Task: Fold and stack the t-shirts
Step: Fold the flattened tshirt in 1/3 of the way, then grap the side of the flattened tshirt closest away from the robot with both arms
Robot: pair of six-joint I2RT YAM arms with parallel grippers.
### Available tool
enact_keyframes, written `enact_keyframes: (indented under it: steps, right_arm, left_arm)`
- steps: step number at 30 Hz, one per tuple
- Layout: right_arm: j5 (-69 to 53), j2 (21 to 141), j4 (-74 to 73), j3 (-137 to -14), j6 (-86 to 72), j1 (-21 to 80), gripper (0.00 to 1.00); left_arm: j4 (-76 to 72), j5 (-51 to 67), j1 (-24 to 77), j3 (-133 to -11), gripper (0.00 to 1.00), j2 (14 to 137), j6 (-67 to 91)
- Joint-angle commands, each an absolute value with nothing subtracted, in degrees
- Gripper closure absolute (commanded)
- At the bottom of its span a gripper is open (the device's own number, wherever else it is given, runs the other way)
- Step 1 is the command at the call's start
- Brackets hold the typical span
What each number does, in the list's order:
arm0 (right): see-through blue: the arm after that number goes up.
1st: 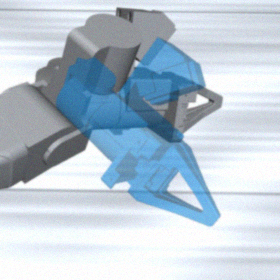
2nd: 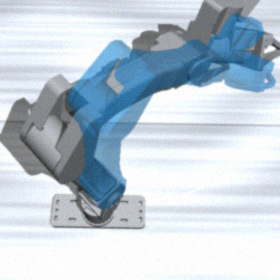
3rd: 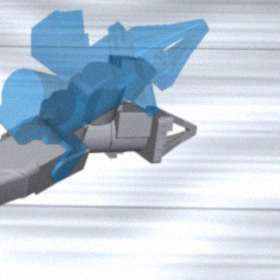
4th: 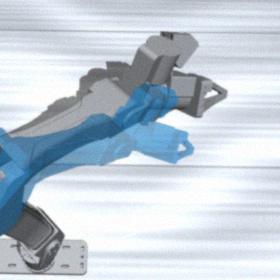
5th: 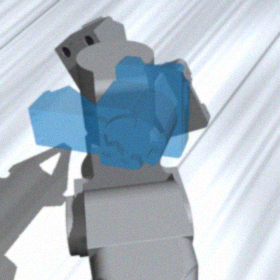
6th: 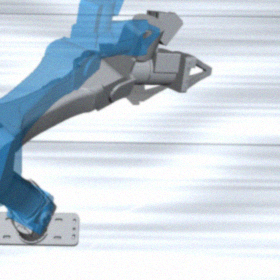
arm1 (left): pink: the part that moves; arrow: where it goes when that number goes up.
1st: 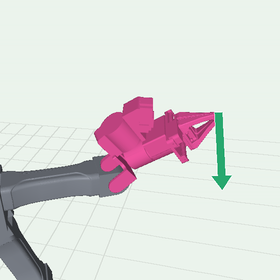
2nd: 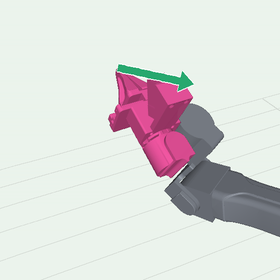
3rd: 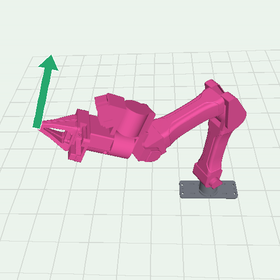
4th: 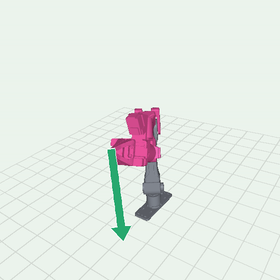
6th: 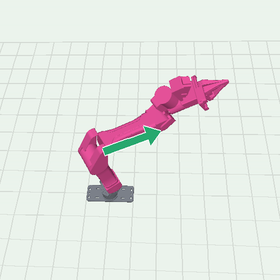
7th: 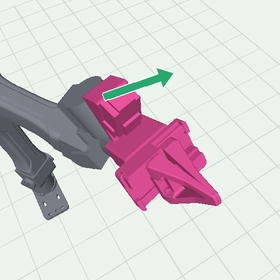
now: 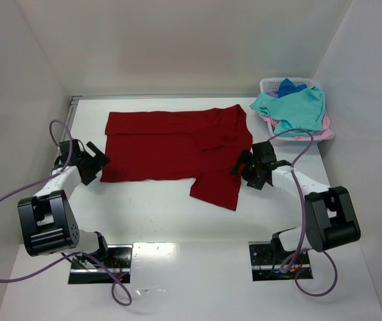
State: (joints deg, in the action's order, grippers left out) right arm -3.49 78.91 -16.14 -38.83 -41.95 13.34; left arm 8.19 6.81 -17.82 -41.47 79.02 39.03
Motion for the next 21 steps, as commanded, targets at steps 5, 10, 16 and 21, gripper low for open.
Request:
enact_keyframes:
  steps: [5,10,16,21]
  right_arm:
    - [-4.1,80.0,-13.5,-38.8,-40.3,13.7,0.07]
    - [-4.1,81.0,-13.5,-39.4,-39.8,13.7,0.07]
    - [-4.1,81.0,-13.0,-39.4,-39.3,13.7,0.07]
    - [-4.1,81.0,-13.0,-39.4,-38.8,13.7,0.07]
  left_arm:
    - [8.6,5.3,-18.2,-40.9,0.06,79.4,38.0]
    - [8.6,4.5,-18.2,-39.8,0.22,79.9,38.5]
    - [9.1,3.7,-18.2,-38.6,0.28,80.5,39.1]
    - [9.1,2.5,-18.2,-38.6,0.29,81.7,39.1]
